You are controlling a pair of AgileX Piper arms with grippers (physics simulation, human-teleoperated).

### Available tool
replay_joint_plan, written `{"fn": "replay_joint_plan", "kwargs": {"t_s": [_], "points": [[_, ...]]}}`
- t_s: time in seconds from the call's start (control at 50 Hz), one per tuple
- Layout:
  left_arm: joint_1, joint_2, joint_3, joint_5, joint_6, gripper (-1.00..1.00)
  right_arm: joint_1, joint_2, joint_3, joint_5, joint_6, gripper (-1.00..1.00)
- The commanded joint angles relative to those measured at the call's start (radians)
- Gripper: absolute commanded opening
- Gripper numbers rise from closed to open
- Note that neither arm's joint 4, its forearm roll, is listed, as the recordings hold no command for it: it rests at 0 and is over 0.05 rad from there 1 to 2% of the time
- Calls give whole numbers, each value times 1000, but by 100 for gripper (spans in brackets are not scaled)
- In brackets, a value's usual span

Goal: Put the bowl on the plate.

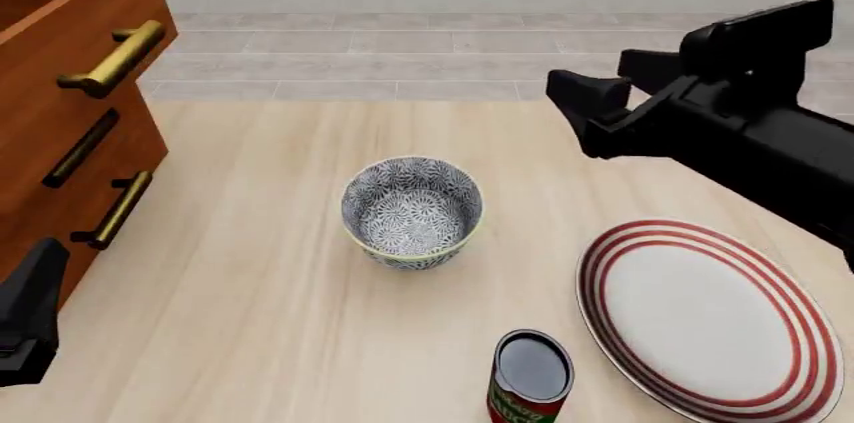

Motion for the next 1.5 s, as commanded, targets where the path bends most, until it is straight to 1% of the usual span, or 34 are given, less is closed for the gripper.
{"fn": "replay_joint_plan", "kwargs": {"t_s": [0.02, 0.04, 0.06, 0.1, 0.12, 0.14, 0.18, 0.2, 0.22, 0.24, 0.26, 0.28, 0.3, 0.32, 0.34, 0.38, 0.42, 0.46, 0.56, 0.58, 0.6, 0.62, 0.64, 1.0, 1.26, 1.5], "points": [[0, 0, 0, 0, 0, 100, 79, 128, -101, 52, 17, 100], [0, 0, 0, 0, 0, 100, 84, 141, -110, 58, 33, 100], [0, 0, 0, 0, 0, 100, 91, 146, -115, 61, 33, 100], [0, 0, 0, 0, 0, 100, 102, 174, -136, 77, 52, 100], [0, 0, 0, 0, 0, 100, 110, 179, -143, 83, 47, 100], [0, 0, 0, 0, 0, 100, 114, 195, -155, 93, 63, 100], [0, 0, 0, 0, 0, 100, 124, 217, -175, 105, 70, 100], [0, 0, 0, 0, 0, 100, 124, 249, -192, 120, 94, 100], [0, 0, 0, 0, 0, 100, 128, 248, -193, 117, 88, 100], [0, 0, 0, 0, 0, 100, 142, 360, -252, 163, 109, 100], [0, 0, 0, 0, 0, 100, 142, 361, -253, 163, 109, 100], [0, 0, 0, 0, 0, 100, 137, 386, -271, 175, 90, 100], [0, 0, 0, 0, 0, 100, 137, 386, -271, 175, 90, 100], [0, 0, 0, 0, 0, 100, 133, 404, -282, 187, 75, 100], [0, 0, 0, 0, 0, 100, 135, 410, -284, 191, 79, 100], [0, 0, 0, 0, 0, 100, 115, 435, -309, 205, 68, 100], [0, 0, 0, 0, 0, 100, 125, 450, -320, 222, 73, 100], [0, 0, 0, 0, 0, 100, 103, 485, -343, 242, 64, 100], [0, 0, 0, 0, 0, 100, 88, 512, -359, 260, 70, 100], [0, 0, 0, 0, 0, 100, 80, 523, -366, 266, 68, 100], [0, 0, 0, 0, 0, 100, 52, 592, -394, 290, 67, 100], [0, 0, 0, 0, 0, 100, 52, 596, -396, 291, 68, 100], [0, 0, 0, 0, 0, 100, 7, 654, -426, 303, 54, 100], [0, 0, 0, 0, 0, 100, 8, 732, -440, 291, 65, 100], [0, 0, 0, 0, 0, 100, 13, 771, -427, 266, 87, 100], [0, 0, 0, 0, 0, 100, 4, 797, -425, 254, 90, 100]]}}
